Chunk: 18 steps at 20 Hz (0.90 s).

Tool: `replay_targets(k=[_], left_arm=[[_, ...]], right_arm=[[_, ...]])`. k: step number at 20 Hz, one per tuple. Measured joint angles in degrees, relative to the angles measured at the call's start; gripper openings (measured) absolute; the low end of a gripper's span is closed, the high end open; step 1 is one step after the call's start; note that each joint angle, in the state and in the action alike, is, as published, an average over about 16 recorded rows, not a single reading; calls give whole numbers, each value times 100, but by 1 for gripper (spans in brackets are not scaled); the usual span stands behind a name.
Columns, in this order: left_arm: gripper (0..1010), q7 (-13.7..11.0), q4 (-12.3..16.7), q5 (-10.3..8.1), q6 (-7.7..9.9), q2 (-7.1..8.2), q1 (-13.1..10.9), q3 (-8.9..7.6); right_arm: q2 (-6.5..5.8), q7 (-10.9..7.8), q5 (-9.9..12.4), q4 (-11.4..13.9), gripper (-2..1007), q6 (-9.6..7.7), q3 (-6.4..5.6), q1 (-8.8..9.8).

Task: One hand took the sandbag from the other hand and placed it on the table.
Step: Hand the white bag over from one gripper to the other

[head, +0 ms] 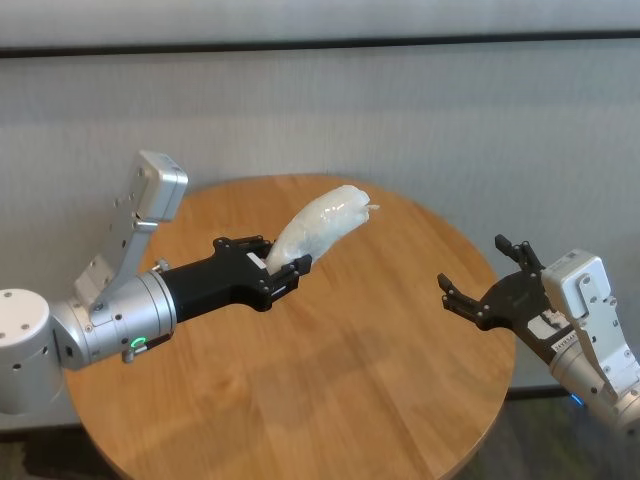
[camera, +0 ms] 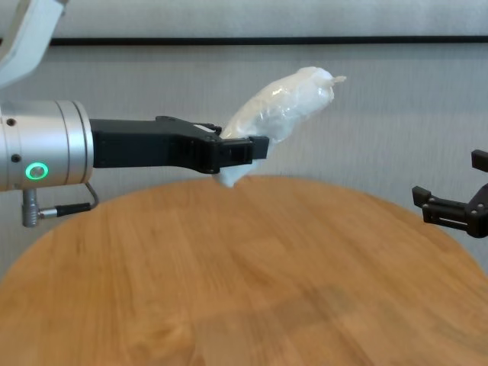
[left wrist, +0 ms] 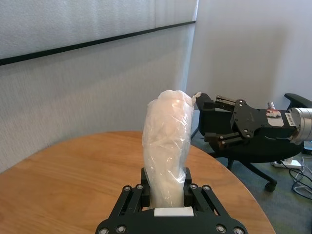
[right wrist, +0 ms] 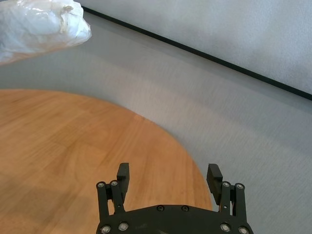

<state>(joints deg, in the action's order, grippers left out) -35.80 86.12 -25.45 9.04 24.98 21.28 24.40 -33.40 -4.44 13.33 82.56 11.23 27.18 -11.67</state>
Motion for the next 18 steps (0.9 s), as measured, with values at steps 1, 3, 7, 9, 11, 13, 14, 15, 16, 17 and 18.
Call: replay_targets(k=[1,3,7,9,11,13,14,15,16,17,18], left_arm=[[379,0,0,0,0,0,0,0],[379,0,0,0,0,0,0,0],[379,0,0,0,0,0,0,0],[379,0,0,0,0,0,0,0],[379,0,0,0,0,0,0,0],[379,0,0,0,0,0,0,0],[379,0,0,0,0,0,0,0],[379,0,0,0,0,0,0,0],[379,0,0,0,0,0,0,0],[379,0,0,0,0,0,0,0],[379,0,0,0,0,0,0,0]], right_arm=[[0,1,-1,0,1001,-1,-1,0],[-1,3,-2,-1,1001,-3,-2,0],[-3,5,-4,-3,1001,-6,-4,0],[-3,6,-5,-4,1001,-7,-4,0],[-4,7,-6,-4,1001,-8,-5,0],[-3,5,-8,-6,1001,-8,-6,0],[0,1,-10,-8,1001,-7,-6,-4],[7,-5,-13,-13,1001,-5,-6,-13],[15,-13,-15,-18,1001,-3,-7,-23],[27,-25,-18,-25,1001,-1,-7,-36],[41,-39,-19,-33,1001,1,-7,-51]])
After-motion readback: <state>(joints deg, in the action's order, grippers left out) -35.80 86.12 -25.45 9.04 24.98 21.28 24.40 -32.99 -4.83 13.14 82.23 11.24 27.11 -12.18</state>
